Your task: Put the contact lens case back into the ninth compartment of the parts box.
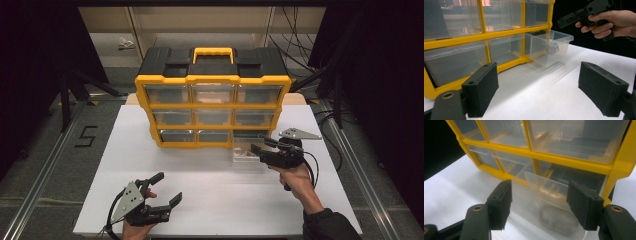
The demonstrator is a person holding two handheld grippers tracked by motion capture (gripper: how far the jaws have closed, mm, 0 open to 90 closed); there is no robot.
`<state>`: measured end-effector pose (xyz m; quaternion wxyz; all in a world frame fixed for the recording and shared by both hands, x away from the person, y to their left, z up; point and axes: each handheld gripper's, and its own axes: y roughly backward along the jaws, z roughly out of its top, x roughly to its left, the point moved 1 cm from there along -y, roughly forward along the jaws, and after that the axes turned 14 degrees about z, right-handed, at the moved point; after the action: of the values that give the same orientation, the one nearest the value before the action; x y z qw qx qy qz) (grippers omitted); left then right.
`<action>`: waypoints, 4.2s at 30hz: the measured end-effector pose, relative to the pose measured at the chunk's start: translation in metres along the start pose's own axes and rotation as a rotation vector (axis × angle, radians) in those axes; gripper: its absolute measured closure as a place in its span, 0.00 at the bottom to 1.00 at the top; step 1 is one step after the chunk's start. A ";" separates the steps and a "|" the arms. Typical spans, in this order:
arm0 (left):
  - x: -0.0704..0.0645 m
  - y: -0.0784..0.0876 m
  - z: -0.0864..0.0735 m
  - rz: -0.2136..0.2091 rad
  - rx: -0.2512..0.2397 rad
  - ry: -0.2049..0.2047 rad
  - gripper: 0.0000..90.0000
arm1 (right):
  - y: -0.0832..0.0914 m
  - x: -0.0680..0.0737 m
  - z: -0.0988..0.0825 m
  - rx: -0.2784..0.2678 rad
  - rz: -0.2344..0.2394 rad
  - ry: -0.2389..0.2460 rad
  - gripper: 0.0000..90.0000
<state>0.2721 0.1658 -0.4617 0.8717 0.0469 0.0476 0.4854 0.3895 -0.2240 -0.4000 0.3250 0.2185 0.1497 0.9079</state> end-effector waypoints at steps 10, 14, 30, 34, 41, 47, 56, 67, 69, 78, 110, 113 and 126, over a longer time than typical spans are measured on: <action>0.000 0.000 0.000 -0.002 0.003 0.001 0.18 | 0.000 0.006 0.002 -0.002 0.018 0.012 0.40; 0.000 0.000 0.000 -0.004 0.004 0.004 0.18 | 0.001 0.009 0.003 -0.007 0.019 0.017 0.38; 0.000 0.000 0.000 -0.009 0.005 0.006 0.18 | 0.001 0.026 0.007 -0.020 0.057 0.070 0.35; 0.000 0.000 0.000 -0.009 0.004 0.007 0.18 | 0.001 0.029 0.007 -0.025 0.066 0.079 0.35; 0.000 0.000 0.000 -0.009 0.001 0.006 0.18 | 0.001 0.036 0.007 -0.032 0.081 0.099 0.35; 0.001 0.000 0.000 -0.009 0.000 0.007 0.18 | 0.001 0.044 0.006 -0.043 0.105 0.131 0.34; 0.000 0.000 0.000 -0.014 0.003 0.008 0.18 | 0.008 0.054 0.002 -0.073 0.130 0.171 0.30; 0.000 -0.001 0.000 -0.018 0.011 0.010 0.17 | 0.013 0.061 -0.003 -0.121 0.160 0.171 0.22; 0.000 -0.001 0.000 -0.020 0.012 0.009 0.17 | 0.013 0.063 -0.005 -0.129 0.167 0.174 0.21; 0.000 -0.001 0.000 -0.022 0.012 0.009 0.17 | 0.017 0.070 -0.016 -0.170 0.183 0.196 0.18; 0.000 -0.002 0.000 -0.036 0.017 0.019 0.17 | 0.028 0.069 -0.047 -0.231 0.170 0.226 0.18; 0.000 -0.002 0.000 -0.038 0.018 0.020 0.17 | 0.030 0.070 -0.049 -0.244 0.164 0.233 0.18; 0.000 -0.001 0.000 -0.044 0.016 0.020 0.17 | 0.040 0.068 -0.062 -0.269 0.140 0.235 0.17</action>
<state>0.2728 0.1649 -0.4619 0.8814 0.0479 0.0611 0.4660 0.2910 -0.2169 -0.4164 0.2674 0.0755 0.0482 0.9594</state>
